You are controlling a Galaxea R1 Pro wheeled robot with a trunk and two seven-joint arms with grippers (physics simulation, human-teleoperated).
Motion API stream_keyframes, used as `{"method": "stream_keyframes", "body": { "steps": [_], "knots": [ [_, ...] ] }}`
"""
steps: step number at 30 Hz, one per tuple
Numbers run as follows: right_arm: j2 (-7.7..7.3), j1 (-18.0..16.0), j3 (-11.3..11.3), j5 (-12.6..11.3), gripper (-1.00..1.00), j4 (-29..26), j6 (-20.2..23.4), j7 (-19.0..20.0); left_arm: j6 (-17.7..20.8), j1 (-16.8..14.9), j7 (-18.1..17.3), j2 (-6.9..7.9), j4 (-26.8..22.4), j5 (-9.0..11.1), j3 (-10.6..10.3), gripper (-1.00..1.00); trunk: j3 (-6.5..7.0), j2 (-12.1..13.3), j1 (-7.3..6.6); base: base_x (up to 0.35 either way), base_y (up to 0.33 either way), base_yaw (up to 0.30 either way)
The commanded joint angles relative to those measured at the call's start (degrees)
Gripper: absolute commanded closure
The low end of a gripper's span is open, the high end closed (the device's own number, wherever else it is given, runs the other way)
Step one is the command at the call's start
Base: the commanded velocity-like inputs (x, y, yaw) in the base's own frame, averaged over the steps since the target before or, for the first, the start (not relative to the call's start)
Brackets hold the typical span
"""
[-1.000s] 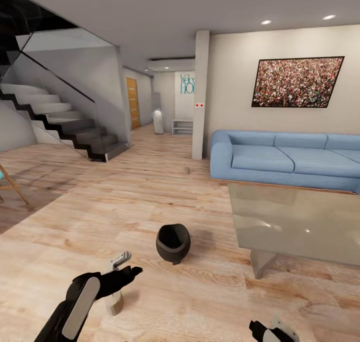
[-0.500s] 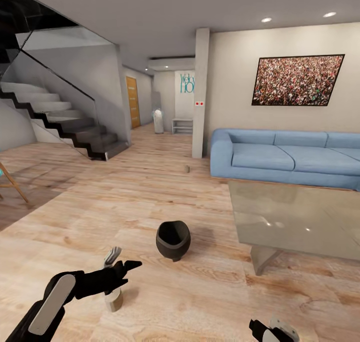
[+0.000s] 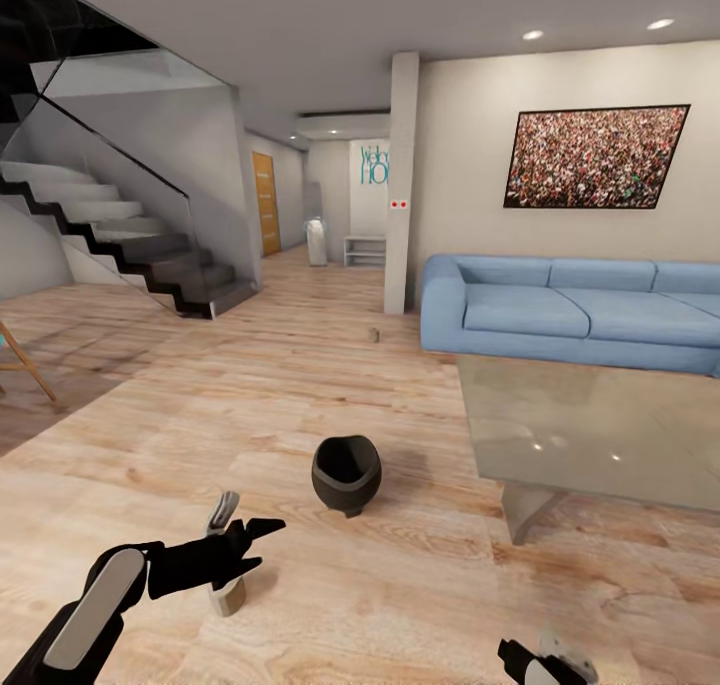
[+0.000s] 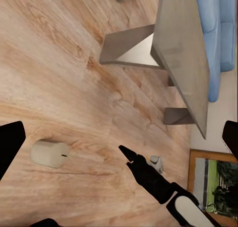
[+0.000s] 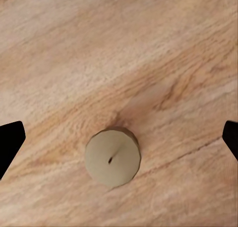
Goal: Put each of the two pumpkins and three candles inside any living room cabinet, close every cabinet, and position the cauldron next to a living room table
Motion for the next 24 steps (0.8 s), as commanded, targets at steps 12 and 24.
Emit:
{"method": "stream_keyframes", "body": {
  "steps": [12,24],
  "knots": [
    [-0.24,0.0,1.7,-0.6,-1.0,0.1,3.1,9.6,0.2,0.0,0.0,1.69,0.0,3.8,-0.2,-1.0,-2.22,-4.9,2.63,0.0,0.0,0.0],
    [-0.12,0.0,2.0,-0.9,-1.0,0.2,2.9,10.5,0.2,-0.1,0.0,1.71,0.0,4.2,-2.1,-1.0,-4.37,-9.7,5.27,0.0,0.0,0.0]
  ]
}}
